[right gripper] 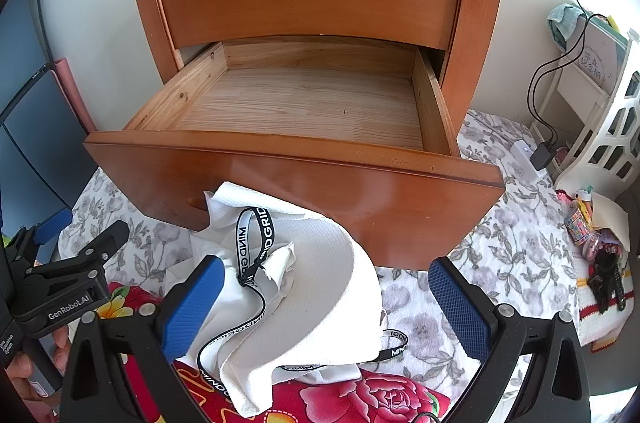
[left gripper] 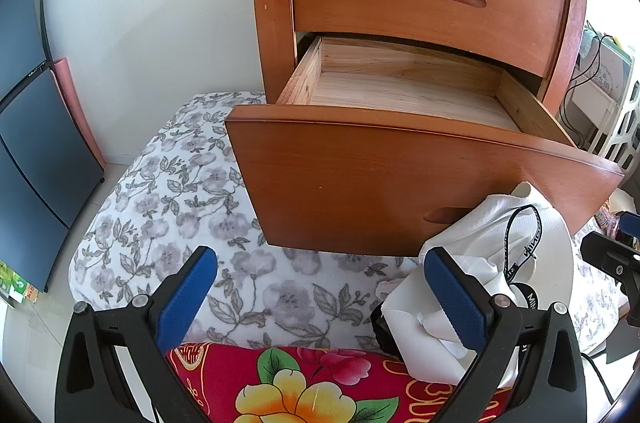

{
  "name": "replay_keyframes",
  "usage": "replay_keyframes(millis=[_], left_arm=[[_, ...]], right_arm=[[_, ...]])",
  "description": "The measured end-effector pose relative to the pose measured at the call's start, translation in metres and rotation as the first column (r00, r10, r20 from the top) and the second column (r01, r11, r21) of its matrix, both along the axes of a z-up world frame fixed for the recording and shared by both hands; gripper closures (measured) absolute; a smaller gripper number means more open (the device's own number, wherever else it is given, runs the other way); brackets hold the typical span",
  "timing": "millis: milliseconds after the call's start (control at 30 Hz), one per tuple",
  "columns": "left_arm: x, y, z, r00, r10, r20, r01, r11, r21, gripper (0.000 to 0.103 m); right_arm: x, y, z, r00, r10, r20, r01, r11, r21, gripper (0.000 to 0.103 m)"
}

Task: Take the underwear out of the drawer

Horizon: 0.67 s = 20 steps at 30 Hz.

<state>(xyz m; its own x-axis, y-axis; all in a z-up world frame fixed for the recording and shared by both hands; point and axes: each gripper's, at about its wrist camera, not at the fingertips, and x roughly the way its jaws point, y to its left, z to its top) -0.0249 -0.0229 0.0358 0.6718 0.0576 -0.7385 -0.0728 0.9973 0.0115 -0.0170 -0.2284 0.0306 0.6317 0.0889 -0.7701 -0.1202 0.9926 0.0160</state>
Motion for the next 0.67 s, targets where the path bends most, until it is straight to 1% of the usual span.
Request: replay_keyframes(millis=[467,667], left_arm=[[-0.0011,-0.0032,-0.0009,1.000,0.016,0.016,-0.016,1.000,0.026,0.000],[-0.0018,-0.0016,-0.0002,1.000,0.014,0.016,-0.014,1.000,0.021,0.000]], right_arm=[[-0.0015,0.0000,-0.0009,1.000,0.000,-0.002,0.000,1.000,0.000,0.000],[-0.0020,-0.0002,-0.0021,1.000,-0.001,-0.005,0.001,1.000,0.002,0.000]])
